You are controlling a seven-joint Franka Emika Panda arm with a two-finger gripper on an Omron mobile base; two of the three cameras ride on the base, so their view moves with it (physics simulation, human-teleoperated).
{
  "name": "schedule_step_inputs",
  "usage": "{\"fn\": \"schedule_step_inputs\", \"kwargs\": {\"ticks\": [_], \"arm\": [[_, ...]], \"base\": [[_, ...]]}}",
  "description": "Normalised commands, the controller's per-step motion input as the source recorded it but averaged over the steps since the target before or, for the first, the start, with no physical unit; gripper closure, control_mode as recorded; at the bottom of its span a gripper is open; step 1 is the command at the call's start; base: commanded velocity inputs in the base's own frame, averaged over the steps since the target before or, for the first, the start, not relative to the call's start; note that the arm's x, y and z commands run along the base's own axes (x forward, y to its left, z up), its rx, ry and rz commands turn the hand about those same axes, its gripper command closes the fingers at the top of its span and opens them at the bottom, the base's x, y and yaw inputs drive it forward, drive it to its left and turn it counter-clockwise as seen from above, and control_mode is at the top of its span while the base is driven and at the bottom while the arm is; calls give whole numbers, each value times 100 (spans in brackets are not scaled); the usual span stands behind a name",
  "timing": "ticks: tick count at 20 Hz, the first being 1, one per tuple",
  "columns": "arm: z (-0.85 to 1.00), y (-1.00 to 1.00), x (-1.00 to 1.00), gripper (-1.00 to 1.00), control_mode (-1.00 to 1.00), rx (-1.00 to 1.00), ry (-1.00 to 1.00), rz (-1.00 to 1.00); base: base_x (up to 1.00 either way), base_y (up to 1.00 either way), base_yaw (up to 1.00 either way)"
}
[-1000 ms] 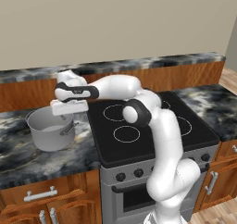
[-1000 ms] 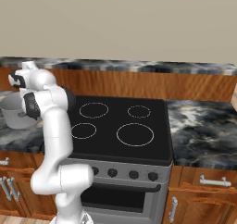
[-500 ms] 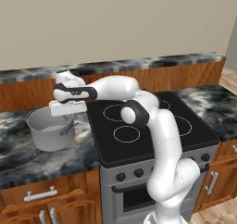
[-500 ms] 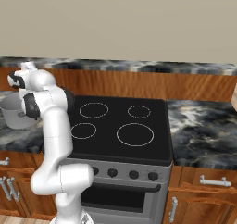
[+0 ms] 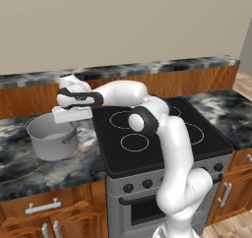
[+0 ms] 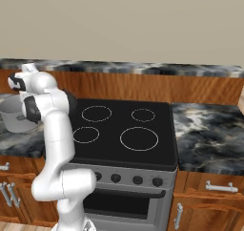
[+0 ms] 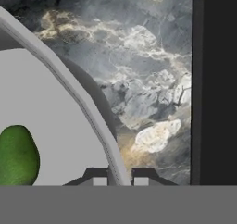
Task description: Turn on the sink faucet. Then move the avocado from the counter to the sink. Turn off the sink. Move the vegetable from the sink to the pot next to the stove. Finally move the pot to the rear left burner.
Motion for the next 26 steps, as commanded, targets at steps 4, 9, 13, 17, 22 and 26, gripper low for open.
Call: {"fn": "schedule_step_inputs", "kwargs": {"ticks": [4,9,13,17,22,26], "arm": [[1,-1,-1,100,-100,0,-2,0],[17,-12,-11,100,-100,0,-7,0],[25,-12,-19,100,-100,0,-12,0],[21,-27,-20,100,-100,1,-10,0],[13,-36,-22,100,-100,3,-9,0],[12,-43,-24,100,-100,4,-8,0]], "base": [[0,0,0],[0,0,0],[0,0,0],[0,0,0],[0,0,0],[0,0,0]]}}
